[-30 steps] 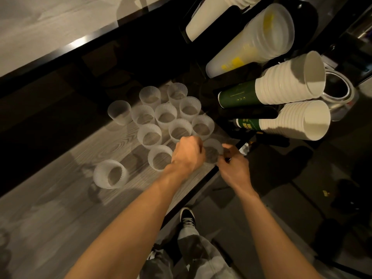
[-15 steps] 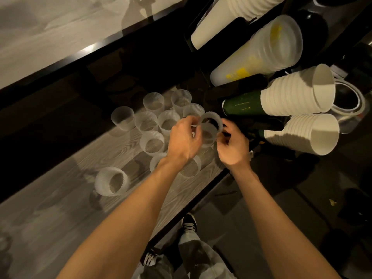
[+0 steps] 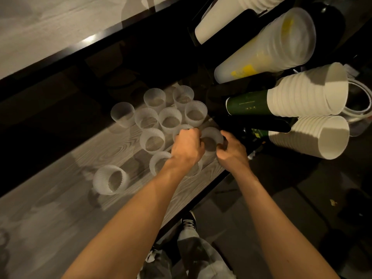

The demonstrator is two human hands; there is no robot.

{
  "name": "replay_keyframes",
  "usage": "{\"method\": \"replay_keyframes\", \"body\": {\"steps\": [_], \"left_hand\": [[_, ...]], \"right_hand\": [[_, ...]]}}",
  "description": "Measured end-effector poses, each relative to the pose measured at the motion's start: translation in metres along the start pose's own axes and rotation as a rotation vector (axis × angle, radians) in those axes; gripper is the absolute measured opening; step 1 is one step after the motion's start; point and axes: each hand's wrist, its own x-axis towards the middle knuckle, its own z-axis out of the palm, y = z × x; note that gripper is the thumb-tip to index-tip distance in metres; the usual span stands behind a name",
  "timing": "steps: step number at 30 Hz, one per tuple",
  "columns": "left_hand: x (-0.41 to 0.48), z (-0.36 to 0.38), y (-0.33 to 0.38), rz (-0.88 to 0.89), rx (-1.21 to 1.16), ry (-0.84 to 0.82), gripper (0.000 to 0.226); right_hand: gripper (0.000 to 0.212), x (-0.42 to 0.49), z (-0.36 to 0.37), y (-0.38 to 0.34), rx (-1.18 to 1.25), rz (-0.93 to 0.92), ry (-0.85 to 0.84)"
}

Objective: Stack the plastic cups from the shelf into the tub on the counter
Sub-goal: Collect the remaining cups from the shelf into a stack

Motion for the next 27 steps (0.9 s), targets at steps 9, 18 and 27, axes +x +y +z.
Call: {"method": "replay_keyframes", "body": {"steps": [9, 18, 27], "left_hand": [[-0.002, -0.041, 0.007, 0.09, -0.369, 0.357, 0.021], [-0.015, -0.052, -0.037, -0.018, -0.363, 0.399, 0.019], [-0.015, -0.049, -0.035, -0.075, -0.342, 0.347, 0.023]], "right_hand": [[0.048, -0.018, -0.019, -0.054, 0.141, -0.241, 0.2], [0.035, -0.025, 0.015, -0.066, 0.147, -0.304, 0.003], [0.029, -0.026, 0.018, -0.064, 0.106, -0.287, 0.055]]}}
